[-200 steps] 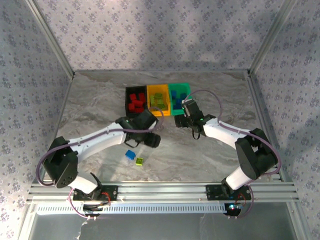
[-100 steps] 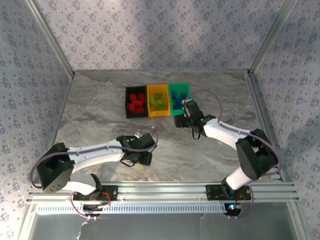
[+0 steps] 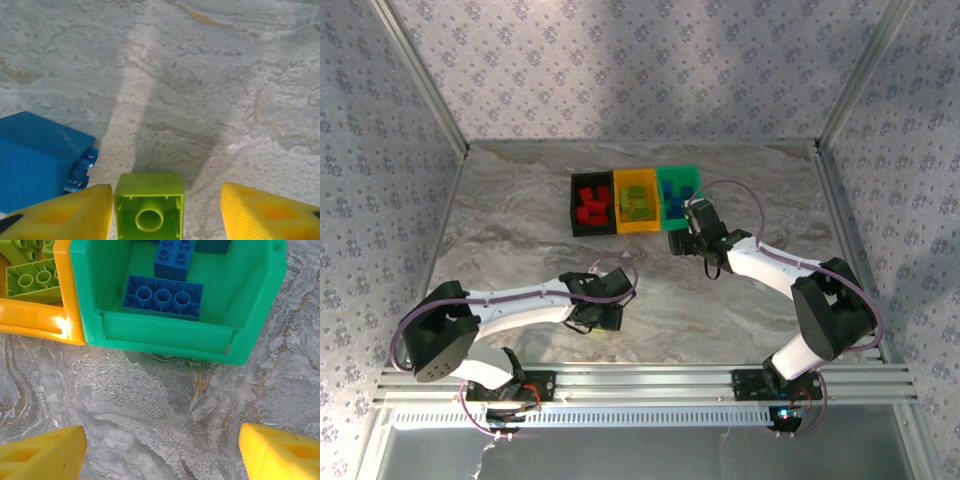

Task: Sort the legos into containers by color
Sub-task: Pick up the lego from the middle-left of the table.

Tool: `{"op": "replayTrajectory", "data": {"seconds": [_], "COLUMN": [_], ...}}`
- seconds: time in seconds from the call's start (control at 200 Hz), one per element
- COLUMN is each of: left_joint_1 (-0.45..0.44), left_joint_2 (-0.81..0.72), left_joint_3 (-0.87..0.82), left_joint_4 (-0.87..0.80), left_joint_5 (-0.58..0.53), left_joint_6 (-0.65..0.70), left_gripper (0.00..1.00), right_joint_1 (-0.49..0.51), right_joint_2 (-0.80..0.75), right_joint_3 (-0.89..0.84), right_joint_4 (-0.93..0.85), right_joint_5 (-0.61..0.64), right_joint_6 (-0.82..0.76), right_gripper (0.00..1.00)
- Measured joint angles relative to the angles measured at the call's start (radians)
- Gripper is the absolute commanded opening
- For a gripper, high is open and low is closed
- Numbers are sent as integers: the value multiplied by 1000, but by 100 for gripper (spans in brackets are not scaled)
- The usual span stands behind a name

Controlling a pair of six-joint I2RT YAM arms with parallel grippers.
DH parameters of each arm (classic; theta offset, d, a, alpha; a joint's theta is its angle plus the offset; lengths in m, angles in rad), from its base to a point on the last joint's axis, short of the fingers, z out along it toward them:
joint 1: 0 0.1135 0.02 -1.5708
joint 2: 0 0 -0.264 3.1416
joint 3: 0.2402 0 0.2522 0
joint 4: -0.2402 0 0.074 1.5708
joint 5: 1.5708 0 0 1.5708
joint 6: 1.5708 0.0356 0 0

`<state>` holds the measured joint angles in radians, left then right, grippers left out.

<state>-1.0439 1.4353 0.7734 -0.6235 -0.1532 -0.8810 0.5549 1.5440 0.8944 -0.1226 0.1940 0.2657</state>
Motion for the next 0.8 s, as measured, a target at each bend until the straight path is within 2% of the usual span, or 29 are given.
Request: {"op": "replayTrajectory", "data": {"seconds": [0.105,0.53,0.655,0.8], "left_joint_1": [0,0,0,2], "left_joint_2": [22,46,63,134], "left_joint_3": [10,40,116,284], "left_joint_4": [0,-7,-34,-103], "left_joint_5": [0,-3,-32,-123], "left_joint_6": [2,26,56,121], "left_gripper": [47,32,30,28], "right_joint_1": [0,0,0,0], "right_joint_2": [0,0,0,-6], "right_joint_3": [0,0,0,0], "right_joint_4": [0,0,0,0], "right_joint_5": [0,0,0,0], "right_joint_6": [0,0,0,0], "right_gripper": [82,82,82,82]}}
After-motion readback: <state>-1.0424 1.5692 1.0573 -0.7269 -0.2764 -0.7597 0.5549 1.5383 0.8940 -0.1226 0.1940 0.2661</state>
